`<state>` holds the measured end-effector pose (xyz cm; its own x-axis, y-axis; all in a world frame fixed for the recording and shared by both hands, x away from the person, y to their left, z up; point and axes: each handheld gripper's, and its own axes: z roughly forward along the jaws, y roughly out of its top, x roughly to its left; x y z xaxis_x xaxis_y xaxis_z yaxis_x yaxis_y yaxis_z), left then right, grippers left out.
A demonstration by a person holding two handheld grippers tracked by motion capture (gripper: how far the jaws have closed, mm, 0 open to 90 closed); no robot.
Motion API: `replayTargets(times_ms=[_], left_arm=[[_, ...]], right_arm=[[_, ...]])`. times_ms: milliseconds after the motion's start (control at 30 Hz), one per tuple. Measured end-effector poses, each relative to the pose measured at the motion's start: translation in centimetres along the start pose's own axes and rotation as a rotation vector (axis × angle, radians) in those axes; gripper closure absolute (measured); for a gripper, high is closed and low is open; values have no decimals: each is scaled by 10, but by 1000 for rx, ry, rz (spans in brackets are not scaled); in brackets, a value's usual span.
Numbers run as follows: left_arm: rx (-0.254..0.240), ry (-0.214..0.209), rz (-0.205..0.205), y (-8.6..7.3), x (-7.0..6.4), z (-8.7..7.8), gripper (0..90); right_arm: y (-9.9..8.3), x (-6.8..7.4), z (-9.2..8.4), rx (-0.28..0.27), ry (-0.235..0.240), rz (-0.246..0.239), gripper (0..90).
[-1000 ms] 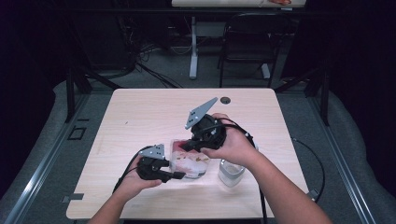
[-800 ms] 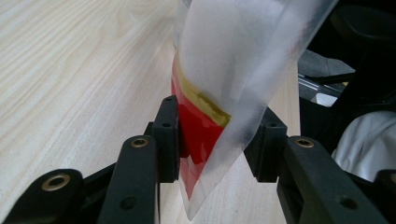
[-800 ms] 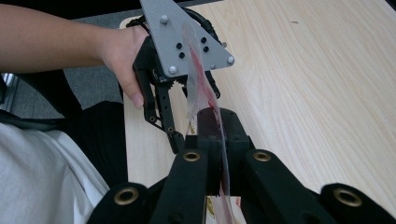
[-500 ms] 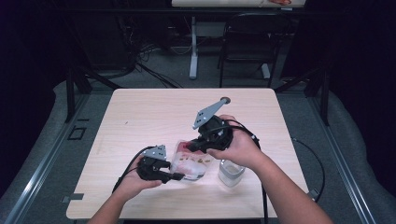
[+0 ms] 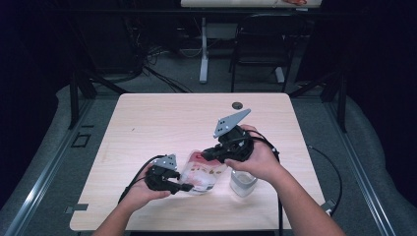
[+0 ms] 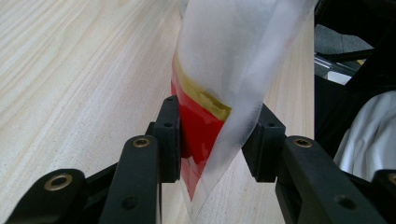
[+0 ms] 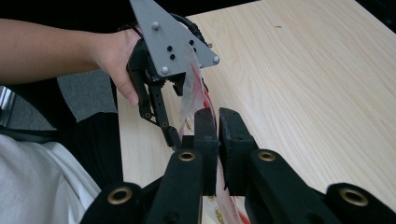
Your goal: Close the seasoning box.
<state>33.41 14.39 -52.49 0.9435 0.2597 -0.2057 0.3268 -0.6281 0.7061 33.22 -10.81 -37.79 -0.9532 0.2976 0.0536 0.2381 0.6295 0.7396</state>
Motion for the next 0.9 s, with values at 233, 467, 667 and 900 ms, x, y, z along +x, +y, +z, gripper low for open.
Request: replayTargets(times_ms=[233,467,667,900], left_arm=[[30,27,3,0,1,1,631],[24,38,7,3,-3,-5,633],[67,54,11,9,-7,-11,634],[105,83,24,19,-9,-16,637]], right_arm=[[-12,-4,2,-12,-7,20,900],[-20,-6,-4,-62,-11,42,900],[-33,-9,-7,-111,-8,53,900],[-51,-12,-12,-194,-18,83,900]])
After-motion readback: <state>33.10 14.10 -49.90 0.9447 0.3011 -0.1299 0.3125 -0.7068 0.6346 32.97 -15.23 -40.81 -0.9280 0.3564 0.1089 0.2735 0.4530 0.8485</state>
